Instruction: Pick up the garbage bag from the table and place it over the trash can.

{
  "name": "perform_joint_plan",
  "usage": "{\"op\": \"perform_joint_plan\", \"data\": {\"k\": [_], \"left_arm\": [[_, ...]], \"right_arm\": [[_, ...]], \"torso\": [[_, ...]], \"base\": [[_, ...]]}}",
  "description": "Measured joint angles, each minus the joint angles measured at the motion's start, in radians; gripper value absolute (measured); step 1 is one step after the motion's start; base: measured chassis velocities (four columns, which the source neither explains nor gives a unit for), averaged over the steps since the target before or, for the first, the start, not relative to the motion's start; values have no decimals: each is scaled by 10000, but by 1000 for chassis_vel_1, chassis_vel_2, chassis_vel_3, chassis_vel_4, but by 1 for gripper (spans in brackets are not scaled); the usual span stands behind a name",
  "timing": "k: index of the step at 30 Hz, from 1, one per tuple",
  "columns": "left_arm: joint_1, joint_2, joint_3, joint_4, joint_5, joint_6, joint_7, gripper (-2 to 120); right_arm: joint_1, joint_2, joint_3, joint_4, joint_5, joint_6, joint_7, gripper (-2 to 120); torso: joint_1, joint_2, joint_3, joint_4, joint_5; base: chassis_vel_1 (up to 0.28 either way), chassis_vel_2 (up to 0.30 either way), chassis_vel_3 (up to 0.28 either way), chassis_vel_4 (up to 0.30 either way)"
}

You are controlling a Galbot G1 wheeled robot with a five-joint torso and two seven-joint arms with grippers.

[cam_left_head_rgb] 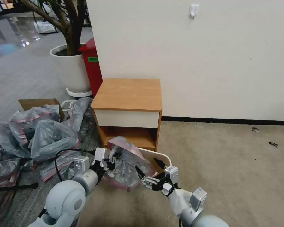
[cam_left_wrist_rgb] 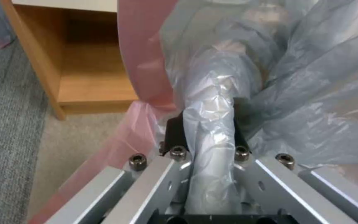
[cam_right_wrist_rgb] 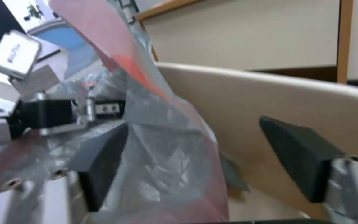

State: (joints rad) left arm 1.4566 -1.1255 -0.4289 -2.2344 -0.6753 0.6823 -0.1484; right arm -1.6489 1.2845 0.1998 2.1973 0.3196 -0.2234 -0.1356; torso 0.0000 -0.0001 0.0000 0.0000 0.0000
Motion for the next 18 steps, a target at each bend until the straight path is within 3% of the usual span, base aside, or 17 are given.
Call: {"op": "perform_joint_plan", "data": {"k": [7, 10, 12, 15, 18], "left_arm": [[-10, 53, 2, -11, -13, -63, 6, 5], [-11, 56, -11, 9, -27, -114, 15, 5], [-8, 56, -15, 9, -29, -122, 17, 5], [-1, 57, -36, 10, -36, -137, 21, 5], [-1, 56, -47, 10, -39, -143, 23, 5]], "right_arm": [[-109, 0, -59, -48, 264, -133, 49, 56], [-141, 21, -47, -86, 262, -102, 50, 40], [-147, 21, -44, -90, 260, -89, 49, 38], [-172, 37, -39, -122, 251, -12, 48, 22], [-176, 63, -56, -147, 240, 31, 47, 15]], "torso": [[-1, 0, 0, 0, 0], [0, 0, 0, 0, 0], [0, 0, 0, 0, 0], [0, 0, 0, 0, 0], [0, 0, 0, 0, 0]], "base": [[0, 0, 0, 0], [0, 0, 0, 0], [0, 0, 0, 0], [0, 0, 0, 0], [0, 0, 0, 0]]}}
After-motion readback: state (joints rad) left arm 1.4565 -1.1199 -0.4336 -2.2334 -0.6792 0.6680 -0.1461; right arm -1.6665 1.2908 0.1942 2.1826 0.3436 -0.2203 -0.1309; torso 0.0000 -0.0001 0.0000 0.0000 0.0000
